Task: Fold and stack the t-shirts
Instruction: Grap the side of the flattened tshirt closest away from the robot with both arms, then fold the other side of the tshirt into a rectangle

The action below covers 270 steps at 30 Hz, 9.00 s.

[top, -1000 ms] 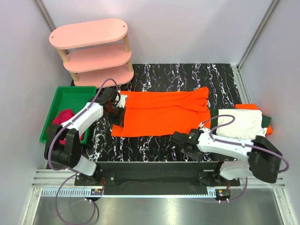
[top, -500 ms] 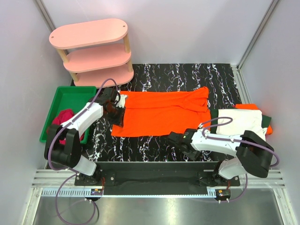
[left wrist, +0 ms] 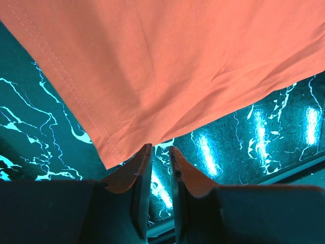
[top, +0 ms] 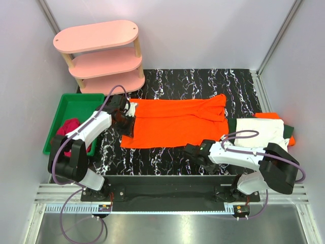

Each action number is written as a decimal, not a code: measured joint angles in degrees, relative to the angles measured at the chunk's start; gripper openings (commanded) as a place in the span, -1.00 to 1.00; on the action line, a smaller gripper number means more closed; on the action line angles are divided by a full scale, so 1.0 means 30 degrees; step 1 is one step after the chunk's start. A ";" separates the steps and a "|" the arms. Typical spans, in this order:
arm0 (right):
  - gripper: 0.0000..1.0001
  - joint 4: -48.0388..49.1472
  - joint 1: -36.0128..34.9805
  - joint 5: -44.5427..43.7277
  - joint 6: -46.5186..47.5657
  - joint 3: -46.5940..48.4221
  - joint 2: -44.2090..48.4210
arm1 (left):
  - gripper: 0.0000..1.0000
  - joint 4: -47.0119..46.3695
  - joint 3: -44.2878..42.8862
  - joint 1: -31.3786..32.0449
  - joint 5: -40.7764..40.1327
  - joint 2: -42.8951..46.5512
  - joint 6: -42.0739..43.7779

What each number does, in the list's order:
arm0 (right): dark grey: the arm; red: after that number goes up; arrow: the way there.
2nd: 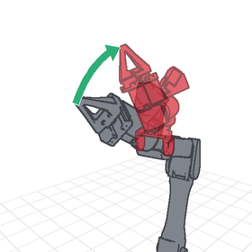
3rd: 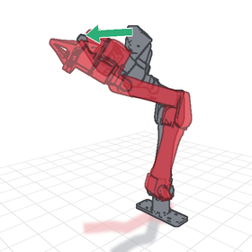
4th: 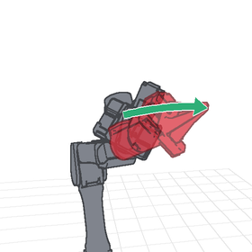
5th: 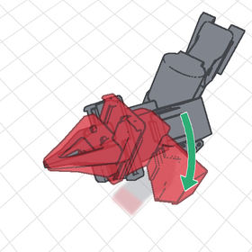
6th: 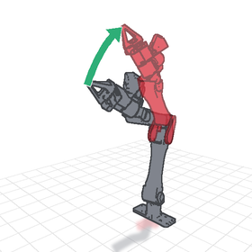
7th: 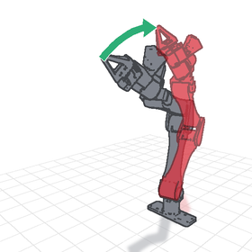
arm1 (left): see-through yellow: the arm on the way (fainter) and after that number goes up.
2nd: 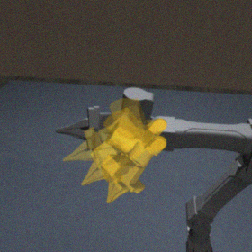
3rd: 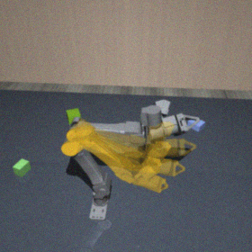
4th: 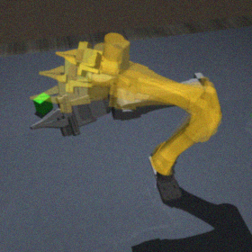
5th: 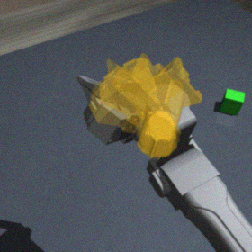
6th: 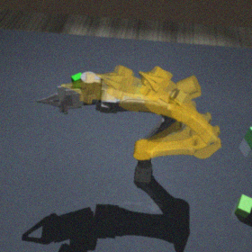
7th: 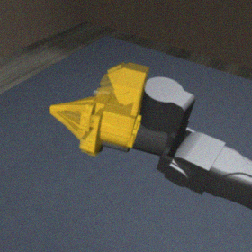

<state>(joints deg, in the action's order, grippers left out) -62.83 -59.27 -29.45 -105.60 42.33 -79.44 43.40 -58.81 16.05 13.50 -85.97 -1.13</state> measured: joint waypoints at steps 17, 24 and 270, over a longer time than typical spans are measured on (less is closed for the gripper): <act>0.15 -0.1239 0.0000 0.0357 -0.0605 0.1231 -0.3206 | -0.51 0.0007 0.0000 0.0000 0.0233 0.0000 -0.0160; -0.23 -0.1435 0.0000 0.0328 -0.0401 0.1851 -0.4095 | -0.51 0.0015 0.0000 0.0000 0.0444 0.0015 -0.0160; 0.09 0.8058 0.8553 0.3089 1.9584 1.0615 -1.0375 | -0.13 0.6688 -0.9369 -0.0204 -0.3432 -1.1096 0.2696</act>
<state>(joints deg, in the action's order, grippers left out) -38.65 -33.61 -20.18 -46.85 74.17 -110.56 63.46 -86.91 15.44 3.20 -119.26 6.96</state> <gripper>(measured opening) 0.545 0.438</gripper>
